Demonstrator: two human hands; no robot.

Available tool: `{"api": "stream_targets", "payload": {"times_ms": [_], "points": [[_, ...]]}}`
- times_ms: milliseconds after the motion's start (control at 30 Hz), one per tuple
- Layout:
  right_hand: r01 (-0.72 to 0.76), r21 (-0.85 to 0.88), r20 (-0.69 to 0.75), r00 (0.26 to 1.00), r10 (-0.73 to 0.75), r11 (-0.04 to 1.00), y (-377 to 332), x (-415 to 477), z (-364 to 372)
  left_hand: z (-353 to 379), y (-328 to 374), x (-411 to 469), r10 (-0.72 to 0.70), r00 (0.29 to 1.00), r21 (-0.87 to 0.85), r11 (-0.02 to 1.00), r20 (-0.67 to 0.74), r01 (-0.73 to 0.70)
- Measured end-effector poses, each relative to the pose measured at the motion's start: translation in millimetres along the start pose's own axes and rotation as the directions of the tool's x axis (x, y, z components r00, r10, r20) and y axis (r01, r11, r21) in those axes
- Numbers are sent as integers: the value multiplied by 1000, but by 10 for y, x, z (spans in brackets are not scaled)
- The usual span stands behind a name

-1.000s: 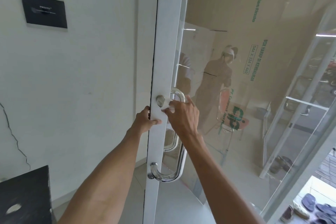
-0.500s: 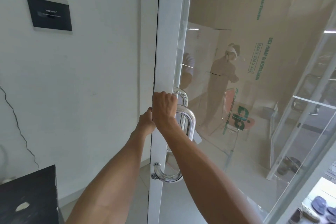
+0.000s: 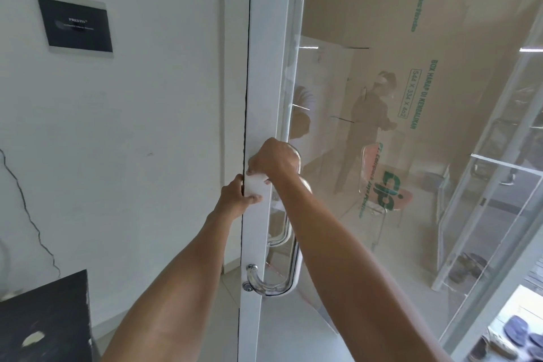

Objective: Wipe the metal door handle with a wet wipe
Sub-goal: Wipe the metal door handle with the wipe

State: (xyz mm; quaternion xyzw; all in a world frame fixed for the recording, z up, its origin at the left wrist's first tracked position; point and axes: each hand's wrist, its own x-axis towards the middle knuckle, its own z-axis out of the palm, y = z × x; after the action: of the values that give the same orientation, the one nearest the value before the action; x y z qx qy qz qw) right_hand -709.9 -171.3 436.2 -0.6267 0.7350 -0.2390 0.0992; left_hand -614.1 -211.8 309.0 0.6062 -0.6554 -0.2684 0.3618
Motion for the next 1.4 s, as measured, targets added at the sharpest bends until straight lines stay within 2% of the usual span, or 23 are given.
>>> {"api": "stream_targets", "payload": {"times_ms": [100,167,300,367,500,633,733,833,967,1033,1067,1133,1200,1267,1333,1400], "points": [[62,-155,-144,986,-85,986,-116,-95,121,4,27,-25,-27,1000,12,1000,5,27],[85,-310,-186,971,-148,947,-164,-147,241,-4,53,-50,-51,999,40,998,-3,51],[145,-652,-156,935,-319,744,-208,-250,507,12,54,-59,-30,999,54,998,-35,31],[148,-756,-132,919,-371,638,-169,-243,563,15,52,-54,-36,998,51,998,-49,39],[260,-747,-109,860,-499,611,-32,-243,461,19,11,-17,-2,1000,80,997,-31,4],[315,-577,-141,870,-472,753,-31,-179,260,-21,-18,-42,-4,1000,-11,1000,-9,4],[275,-475,-148,911,-384,836,-56,-133,188,-14,-15,-59,14,1000,-11,1000,1,-14],[175,-340,-141,962,-234,924,-88,-90,144,-3,-20,-81,24,1000,-26,999,-15,-24],[26,-81,3,1000,-26,996,-66,-53,32,-5,-29,-92,16,1000,-40,999,-20,-16],[5,-33,21,1000,-4,999,-57,-71,38,-8,-17,-102,12,1000,-35,999,-18,-13],[41,-75,-15,999,-43,996,-61,-97,78,-9,-6,-105,9,1000,-17,1000,-19,-10],[121,-295,-96,983,-156,948,-114,-218,230,-13,14,-106,-8,1000,30,1000,-25,9],[164,-557,-134,950,-283,814,-156,-344,399,-12,23,-108,-16,999,46,999,-37,17],[191,-743,-106,913,-395,641,-116,-391,515,-3,17,-101,-8,998,26,1000,-62,9],[237,-790,-88,869,-487,565,-16,-369,523,-9,0,-88,25,997,37,999,-67,-22],[322,-758,-98,804,-586,568,138,-359,457,-21,-27,-89,49,998,19,999,-49,-49]]}}
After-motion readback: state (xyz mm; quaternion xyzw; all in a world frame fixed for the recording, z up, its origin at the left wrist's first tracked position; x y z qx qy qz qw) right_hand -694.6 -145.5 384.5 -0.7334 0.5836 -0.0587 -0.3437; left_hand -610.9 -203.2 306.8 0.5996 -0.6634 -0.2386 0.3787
